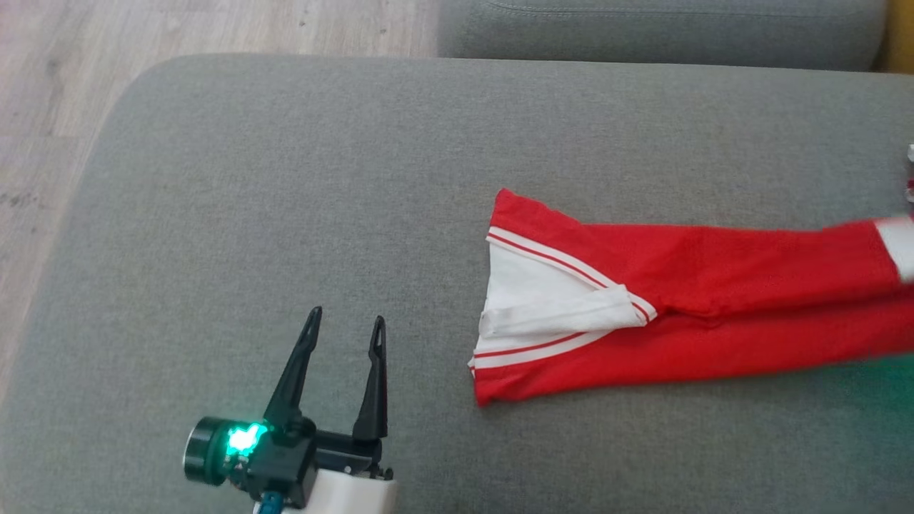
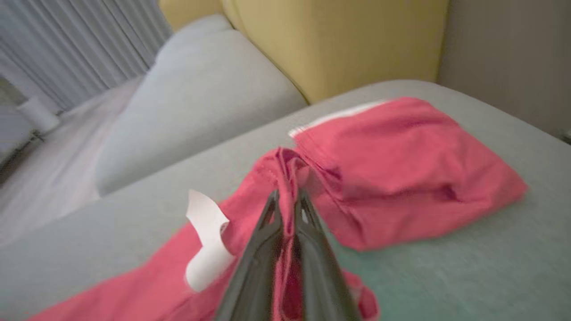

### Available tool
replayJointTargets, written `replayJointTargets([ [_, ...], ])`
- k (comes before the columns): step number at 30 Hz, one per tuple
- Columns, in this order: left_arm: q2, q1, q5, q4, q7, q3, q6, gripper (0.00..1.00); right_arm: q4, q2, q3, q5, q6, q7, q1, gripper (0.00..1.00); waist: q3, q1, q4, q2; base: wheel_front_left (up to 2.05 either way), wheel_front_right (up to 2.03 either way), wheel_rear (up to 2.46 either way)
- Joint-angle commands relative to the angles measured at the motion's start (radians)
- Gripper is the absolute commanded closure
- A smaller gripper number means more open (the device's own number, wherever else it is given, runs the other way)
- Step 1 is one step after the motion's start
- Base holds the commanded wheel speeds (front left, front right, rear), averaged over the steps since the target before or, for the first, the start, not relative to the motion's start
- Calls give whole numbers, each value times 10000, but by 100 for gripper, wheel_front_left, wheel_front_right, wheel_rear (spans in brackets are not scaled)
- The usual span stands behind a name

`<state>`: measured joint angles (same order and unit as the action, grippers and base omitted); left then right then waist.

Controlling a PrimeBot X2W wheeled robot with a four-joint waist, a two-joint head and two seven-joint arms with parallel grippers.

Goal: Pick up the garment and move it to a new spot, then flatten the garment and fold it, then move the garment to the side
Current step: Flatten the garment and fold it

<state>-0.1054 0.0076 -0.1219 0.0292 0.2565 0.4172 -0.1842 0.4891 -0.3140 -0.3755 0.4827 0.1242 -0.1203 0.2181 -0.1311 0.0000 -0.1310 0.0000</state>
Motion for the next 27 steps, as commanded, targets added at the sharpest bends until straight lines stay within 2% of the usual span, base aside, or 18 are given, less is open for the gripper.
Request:
replayJointTargets([
  [1, 133, -251, 139, -248, 53, -407, 64, 0, -1141, -110, 508, 319, 65, -264, 418, 100, 20, 0, 56, 0, 0, 0, 0],
  [7, 257, -250, 217, -98, 53, -517, 266, 0, -4238, 1032, 1775, 953, 65, -1372, 136, 100, 77, 0, 36, 0, 0, 0, 0],
  [11, 343, -299, 212, -10, 53, -523, 419, 0, -5658, 2024, 2945, 959, 65, -2050, -163, 100, 27, 0, -168, 0, 0, 0, 0],
  [14, 398, -346, 193, 76, 53, -563, 501, 0, -6030, 2440, 3903, 1051, 65, -2309, -275, 100, -35, 0, -354, 0, 0, 0, 0],
  [15, 398, -346, 193, 76, 53, -563, 501, 0, -6030, 2440, 3903, 1051, 65, -2309, -275, 100, -35, 0, -354, 0, 0, 0, 0],
  [18, 450, -423, 176, 163, 53, -547, 563, 0, -5688, 2602, 4866, 1321, 65, -2423, -391, 100, -111, 0, -599, 0, 0, 0, 0],
  [19, 466, -458, 165, 177, 53, -530, 577, 0, -5518, 2619, 5229, 1370, 65, -2412, -437, 84, -137, 0, -693, 0, 0, 0, 0],
  [20, 482, -492, 147, 157, 53, -533, 572, 0, -5344, 2626, 5603, 1692, 65, -2296, -496, 78, -156, 0, -774, 0, 0, 0, 0],
  [21, 493, -512, 136, 143, 53, -535, 568, 0, -5167, 2629, 5919, 2041, 65, -2070, -543, 66, -171, 0, -847, 0, 0, 0, 0],
  [22, 503, -504, 122, 157, 53, -546, 560, 0, -5000, 2631, 6217, 2346, 65, -1794, -563, 11, -177, 0, -890, 0, 0, 0, 0],
  [23, 511, -494, 107, 174, 53, -558, 551, 0, -4855, 2632, 6459, 2634, 65, -1465, -564, 0, -177, 0, -930, 0, 0, 0, 0],
  [27, 531, -433, 84, 224, 53, -596, 513, 0, -4527, 2635, 7006, 3949, 65, -457, -467, 0, -76, 0, -963, 0, 0, 0, 0],
])
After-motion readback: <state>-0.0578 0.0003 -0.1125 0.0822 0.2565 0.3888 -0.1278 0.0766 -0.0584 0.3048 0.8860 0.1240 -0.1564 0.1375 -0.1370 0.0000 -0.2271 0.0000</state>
